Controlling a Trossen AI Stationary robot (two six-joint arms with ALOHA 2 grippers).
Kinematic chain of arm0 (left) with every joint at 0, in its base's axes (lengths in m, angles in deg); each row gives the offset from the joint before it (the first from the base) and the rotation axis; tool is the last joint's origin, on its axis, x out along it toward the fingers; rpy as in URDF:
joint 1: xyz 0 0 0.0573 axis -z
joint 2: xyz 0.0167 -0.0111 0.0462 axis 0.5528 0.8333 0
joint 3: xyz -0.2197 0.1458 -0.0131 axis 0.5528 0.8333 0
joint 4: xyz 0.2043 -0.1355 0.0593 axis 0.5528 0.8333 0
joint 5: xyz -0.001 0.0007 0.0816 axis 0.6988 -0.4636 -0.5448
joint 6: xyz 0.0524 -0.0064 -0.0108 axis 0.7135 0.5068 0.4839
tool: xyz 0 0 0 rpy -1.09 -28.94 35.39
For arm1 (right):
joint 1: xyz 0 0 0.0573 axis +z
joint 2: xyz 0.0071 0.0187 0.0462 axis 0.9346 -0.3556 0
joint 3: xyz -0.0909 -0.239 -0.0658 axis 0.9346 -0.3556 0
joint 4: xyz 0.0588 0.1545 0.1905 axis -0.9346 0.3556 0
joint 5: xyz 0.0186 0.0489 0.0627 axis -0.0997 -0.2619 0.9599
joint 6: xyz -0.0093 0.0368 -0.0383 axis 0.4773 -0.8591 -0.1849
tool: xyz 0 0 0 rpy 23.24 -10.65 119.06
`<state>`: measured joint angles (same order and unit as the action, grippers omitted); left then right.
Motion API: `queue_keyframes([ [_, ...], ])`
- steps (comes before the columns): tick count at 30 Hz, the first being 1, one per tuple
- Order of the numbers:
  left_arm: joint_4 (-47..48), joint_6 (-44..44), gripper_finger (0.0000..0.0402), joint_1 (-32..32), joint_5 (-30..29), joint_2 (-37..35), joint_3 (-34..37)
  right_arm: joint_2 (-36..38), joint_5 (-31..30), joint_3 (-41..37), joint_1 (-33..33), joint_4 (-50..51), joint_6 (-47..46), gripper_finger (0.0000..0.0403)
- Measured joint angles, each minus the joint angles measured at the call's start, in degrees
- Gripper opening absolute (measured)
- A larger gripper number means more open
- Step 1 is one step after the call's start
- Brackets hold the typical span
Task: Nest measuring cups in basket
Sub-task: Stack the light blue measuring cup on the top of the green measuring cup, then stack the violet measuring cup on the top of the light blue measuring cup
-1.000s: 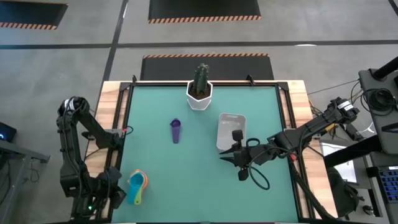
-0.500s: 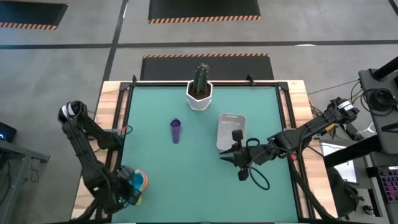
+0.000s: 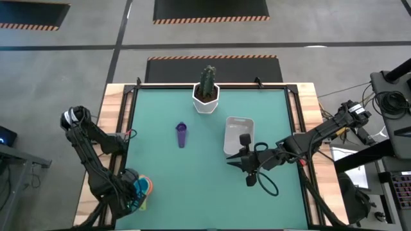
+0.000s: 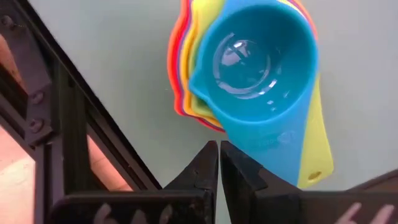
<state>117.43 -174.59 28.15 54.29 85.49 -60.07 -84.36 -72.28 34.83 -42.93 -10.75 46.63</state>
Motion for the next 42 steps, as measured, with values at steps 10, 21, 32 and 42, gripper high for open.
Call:
queue_keyframes([
  [10,-0.2,0.4,0.0,0.4,0.0,0.0,0.2,0.0,0.0,-0.2,0.0,0.5,-0.7,0.0064],
  [21,-4.6,1.3,0.0,0.4,0.0,4.2,0.5,0.0,0.0,-0.5,0.0,0.5,-1.0,0.0065],
  [32,-4.0,1.4,0.0,0.4,0.1,5.0,-2.6,0.0,-0.5,-0.5,0.0,0.3,-0.7,0.0065],
  [42,5.8,13.8,0.0,-2.6,-20.3,4.8,-16.5,0.0,-0.5,-0.5,0.0,0.8,0.0,0.0065],
])
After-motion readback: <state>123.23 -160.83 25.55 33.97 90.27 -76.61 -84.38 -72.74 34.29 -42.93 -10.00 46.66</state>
